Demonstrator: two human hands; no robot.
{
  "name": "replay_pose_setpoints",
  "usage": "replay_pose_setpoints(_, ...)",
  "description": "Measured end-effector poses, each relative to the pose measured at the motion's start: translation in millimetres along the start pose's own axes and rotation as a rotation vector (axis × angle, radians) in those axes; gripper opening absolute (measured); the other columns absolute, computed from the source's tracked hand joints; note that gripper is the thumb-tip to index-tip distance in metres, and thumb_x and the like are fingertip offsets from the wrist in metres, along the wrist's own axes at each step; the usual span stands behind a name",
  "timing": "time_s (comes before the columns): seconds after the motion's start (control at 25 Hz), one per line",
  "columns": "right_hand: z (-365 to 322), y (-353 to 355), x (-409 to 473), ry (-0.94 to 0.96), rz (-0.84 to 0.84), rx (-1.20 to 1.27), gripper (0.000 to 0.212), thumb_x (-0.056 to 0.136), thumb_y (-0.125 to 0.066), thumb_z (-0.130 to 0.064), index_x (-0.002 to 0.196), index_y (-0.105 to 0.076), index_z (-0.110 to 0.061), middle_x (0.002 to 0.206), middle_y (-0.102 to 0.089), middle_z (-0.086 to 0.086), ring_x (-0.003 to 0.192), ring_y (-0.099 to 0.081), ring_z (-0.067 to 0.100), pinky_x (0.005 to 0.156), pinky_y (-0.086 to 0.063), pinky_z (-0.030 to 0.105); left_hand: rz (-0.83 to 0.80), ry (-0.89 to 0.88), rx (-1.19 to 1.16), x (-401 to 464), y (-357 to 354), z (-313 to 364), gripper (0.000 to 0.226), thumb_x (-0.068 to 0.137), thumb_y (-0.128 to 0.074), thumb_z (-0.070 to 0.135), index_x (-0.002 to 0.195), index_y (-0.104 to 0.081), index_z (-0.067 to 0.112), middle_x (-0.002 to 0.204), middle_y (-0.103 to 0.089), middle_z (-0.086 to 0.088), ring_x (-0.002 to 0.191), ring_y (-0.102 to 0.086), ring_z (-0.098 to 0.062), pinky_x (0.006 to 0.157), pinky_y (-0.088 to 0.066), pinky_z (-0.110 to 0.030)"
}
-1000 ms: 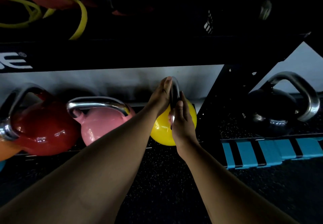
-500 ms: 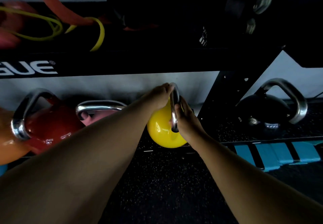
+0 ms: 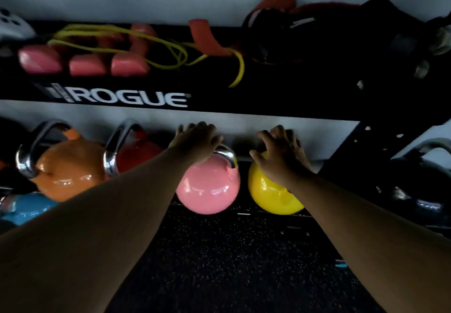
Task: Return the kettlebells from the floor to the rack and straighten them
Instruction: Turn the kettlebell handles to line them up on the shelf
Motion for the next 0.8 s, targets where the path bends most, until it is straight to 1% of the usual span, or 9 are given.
replay_pose_setpoints(0.16,-63.1,-36.5,20.0,0.015,-0.094,0.045,0.050,0.089,-0.047,-0.058,0.127,-0.052,-0.025,0.128,-0.047,0.012,0.121,-0.041,0.036,0.097,-0.040,0.046,-0.028,0.065,-0.155,-12.4,-10.7,-59.2,0.055,0.095,-0.032,0.057,0.134,-0.048,0.021,0.135,-0.049,-0.017,0.126,-0.046,-0.038,0.100,-0.040,-0.050)
replay_pose_setpoints(0.28,-85.7,-64.8,29.3,-0.014,-0.187,0.091,0.051,0.090,-0.041,-0.063,0.121,-0.051,-0.023,0.127,-0.049,0.013,0.121,-0.044,0.035,0.097,-0.041,0.047,-0.108,0.173,-0.443,-19.5,-37.7,-84.7,0.077,0.081,-0.027,0.076,0.141,-0.041,0.030,0.143,-0.041,-0.017,0.128,-0.043,-0.039,0.097,-0.044,-0.044)
replay_pose_setpoints(0.32,-85.1,-72.6,32.5,-0.030,-0.214,0.160,0.050,0.090,-0.042,-0.063,0.116,-0.051,-0.021,0.122,-0.052,0.014,0.118,-0.047,0.035,0.094,-0.043,0.046,-0.121,0.257,-0.601,-24.3,-49.9,-86.1,0.084,0.079,-0.026,0.079,0.146,-0.034,0.028,0.147,-0.037,-0.017,0.130,-0.041,-0.038,0.096,-0.042,-0.040)
replay_pose_setpoints(0.4,-82.7,-77.0,35.3,-0.058,-0.216,0.328,0.046,0.091,-0.048,-0.058,0.110,-0.052,-0.017,0.106,-0.060,0.013,0.105,-0.057,0.033,0.078,-0.043,0.037,-0.105,0.452,-0.903,-35.5,-68.2,-78.5,0.082,0.087,-0.032,0.072,0.151,-0.018,0.022,0.155,-0.022,-0.020,0.135,-0.036,-0.039,0.100,-0.036,-0.037)
replay_pose_setpoints(0.44,-82.3,-77.6,35.6,-0.097,-0.179,0.398,0.045,0.090,-0.052,-0.055,0.108,-0.054,-0.015,0.100,-0.062,0.011,0.098,-0.060,0.031,0.072,-0.041,0.034,-0.081,0.501,-0.990,-33.1,-72.5,-76.6,0.081,0.090,-0.033,0.069,0.152,-0.012,0.021,0.156,-0.018,-0.021,0.136,-0.035,-0.041,0.104,-0.035,-0.040)
replay_pose_setpoints(0.6,-90.3,-76.8,13.8,-0.317,0.092,0.625,0.038,0.084,-0.063,-0.055,0.089,-0.057,-0.018,0.084,-0.067,0.003,0.076,-0.059,0.021,0.060,-0.039,0.030,-0.068,0.448,-1.048,-1.9,-63.8,-83.9,0.084,0.090,-0.039,0.066,0.154,-0.006,0.022,0.158,-0.021,-0.021,0.138,-0.033,-0.040,0.106,-0.032,-0.044)
replay_pose_setpoints(0.68,-87.7,-83.3,9.8,-0.386,0.040,0.695,0.040,0.082,-0.064,-0.058,0.081,-0.054,-0.019,0.074,-0.062,-0.002,0.069,-0.057,0.019,0.056,-0.036,0.029,-0.056,0.467,-1.083,-1.6,-68.5,-80.4,0.085,0.089,-0.042,0.066,0.152,-0.014,0.016,0.155,-0.027,-0.019,0.137,-0.035,-0.037,0.106,-0.032,-0.044)
replay_pose_setpoints(0.76,-86.0,-84.3,12.6,-0.397,-0.017,0.733,0.043,0.080,-0.063,-0.061,0.076,-0.051,-0.020,0.069,-0.059,-0.003,0.066,-0.057,0.021,0.054,-0.037,0.029,0.023,0.477,-1.151,-11.3,-72.1,-70.6,0.080,0.091,-0.039,0.065,0.148,-0.023,0.011,0.153,-0.030,-0.017,0.135,-0.037,-0.034,0.104,-0.033,-0.039)
replay_pose_setpoints(0.8,-84.3,-84.0,14.7,-0.414,0.013,0.762,0.042,0.081,-0.064,-0.060,0.074,-0.050,-0.021,0.069,-0.057,-0.004,0.067,-0.055,0.021,0.055,-0.037,0.030,0.045,0.466,-1.180,-10.5,-70.3,-66.5,0.075,0.093,-0.038,0.061,0.146,-0.026,0.010,0.152,-0.031,-0.016,0.135,-0.038,-0.033,0.101,-0.032,-0.034)
Point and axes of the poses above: each hand's wrist, its own x-axis towards the middle knuckle, its own y-axis out of the back of the hand, z = x × y, the point moved 7 cm from there along x, towards the middle knuckle
